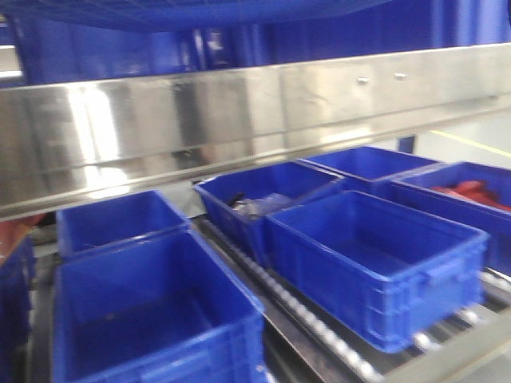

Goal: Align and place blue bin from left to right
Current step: 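Approach the second shelf and align the held bin with its slot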

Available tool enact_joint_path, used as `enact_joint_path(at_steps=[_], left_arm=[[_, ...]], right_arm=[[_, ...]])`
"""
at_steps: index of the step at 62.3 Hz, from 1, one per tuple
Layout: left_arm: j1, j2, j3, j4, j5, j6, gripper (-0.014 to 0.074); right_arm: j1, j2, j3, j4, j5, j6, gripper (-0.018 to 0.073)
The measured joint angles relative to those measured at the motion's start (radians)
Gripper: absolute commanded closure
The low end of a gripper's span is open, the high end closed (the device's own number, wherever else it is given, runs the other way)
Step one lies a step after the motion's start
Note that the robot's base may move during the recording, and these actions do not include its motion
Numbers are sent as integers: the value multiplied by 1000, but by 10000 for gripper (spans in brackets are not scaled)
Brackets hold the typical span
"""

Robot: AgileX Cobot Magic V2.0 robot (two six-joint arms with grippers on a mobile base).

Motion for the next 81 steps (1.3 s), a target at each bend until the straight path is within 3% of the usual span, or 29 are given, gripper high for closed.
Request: enact_joint_path(at_steps=[81], left_arm=[[0, 0, 0, 6, 0, 0, 605]], right_arm=[[0, 2, 0, 0, 0, 0, 627]])
